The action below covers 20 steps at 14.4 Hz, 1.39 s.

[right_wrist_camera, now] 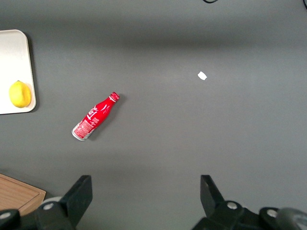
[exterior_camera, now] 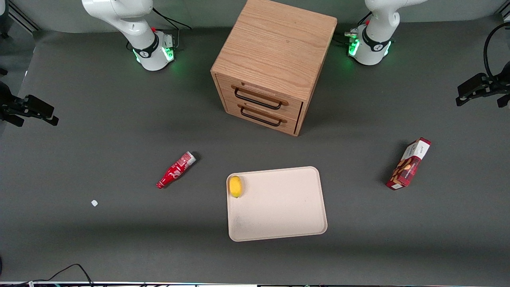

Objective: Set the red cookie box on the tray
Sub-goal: 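Move the left gripper toward the red tartan cookie box, then lower the left gripper over the cookie box and close on it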

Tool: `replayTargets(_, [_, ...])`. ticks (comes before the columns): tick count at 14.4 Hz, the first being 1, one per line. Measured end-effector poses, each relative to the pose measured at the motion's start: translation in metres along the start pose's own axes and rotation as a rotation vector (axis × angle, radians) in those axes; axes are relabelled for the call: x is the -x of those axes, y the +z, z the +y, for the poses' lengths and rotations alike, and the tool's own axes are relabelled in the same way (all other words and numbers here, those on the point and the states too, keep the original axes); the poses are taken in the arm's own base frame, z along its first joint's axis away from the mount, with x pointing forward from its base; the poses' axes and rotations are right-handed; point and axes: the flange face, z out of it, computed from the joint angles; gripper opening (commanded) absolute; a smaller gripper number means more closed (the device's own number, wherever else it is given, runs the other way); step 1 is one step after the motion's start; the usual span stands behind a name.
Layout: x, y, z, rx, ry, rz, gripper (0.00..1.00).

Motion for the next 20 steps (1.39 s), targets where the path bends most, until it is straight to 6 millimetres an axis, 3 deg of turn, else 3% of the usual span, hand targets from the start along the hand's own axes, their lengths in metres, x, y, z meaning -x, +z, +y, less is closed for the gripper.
replayTargets(5, [-0.001, 0.003, -0.002, 0.002, 0.012, -0.006, 1.0])
replayTargets(9, [-0.015, 0.031, -0.021, 0.014, 0.093, -0.051, 1.0])
replayTargets(12, [-0.036, 0.071, -0.038, 0.012, 0.106, -0.065, 1.0])
replayTargets(15, [-0.05, 0.126, -0.04, -0.008, 0.123, -0.054, 1.0])
replayTargets(20, [-0.052, 0.223, -0.035, -0.022, 0.189, -0.041, 1.0])
